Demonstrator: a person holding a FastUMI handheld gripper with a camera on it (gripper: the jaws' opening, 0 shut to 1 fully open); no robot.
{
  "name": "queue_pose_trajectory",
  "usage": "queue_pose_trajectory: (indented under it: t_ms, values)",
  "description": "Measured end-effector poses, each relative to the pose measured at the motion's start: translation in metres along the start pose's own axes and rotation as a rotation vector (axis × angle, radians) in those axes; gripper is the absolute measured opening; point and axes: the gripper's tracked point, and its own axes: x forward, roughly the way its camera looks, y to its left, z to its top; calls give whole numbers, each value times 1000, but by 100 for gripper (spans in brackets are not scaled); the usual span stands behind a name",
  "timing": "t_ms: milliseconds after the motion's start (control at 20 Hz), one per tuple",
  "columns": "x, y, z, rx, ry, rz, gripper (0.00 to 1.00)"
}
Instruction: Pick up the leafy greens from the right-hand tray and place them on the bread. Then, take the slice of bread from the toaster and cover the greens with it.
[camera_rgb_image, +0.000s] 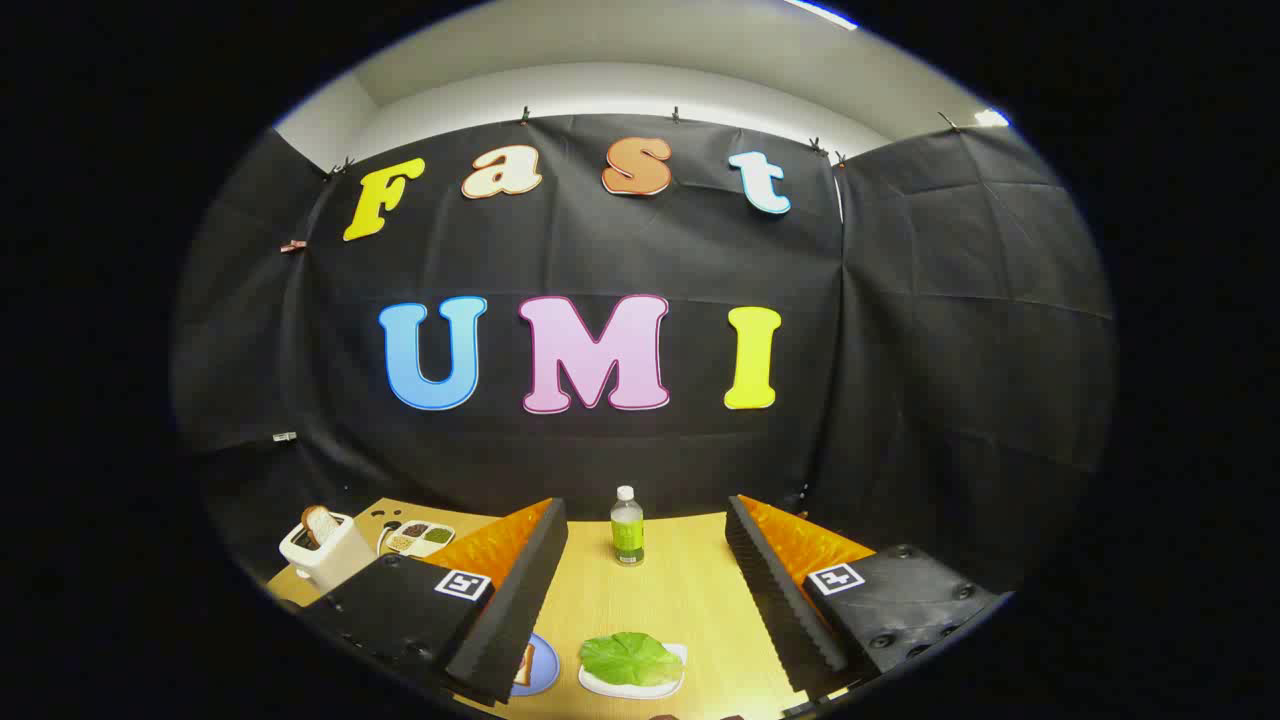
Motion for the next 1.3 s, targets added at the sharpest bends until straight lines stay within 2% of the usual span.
queue_pose_trajectory:
  t_ms: [250, 700, 950, 1150, 1300]
  values:
    - [1, 10, -14, 39, 51, 6, 99]
    - [9, -7, -32, 52, 107, -33, 99]
    - [16, -1, -43, 48, 138, -12, 99]
    - [32, 4, -70, 78, 194, 16, 99]
    - [51, 3, -119, 58, 306, 36, 99]
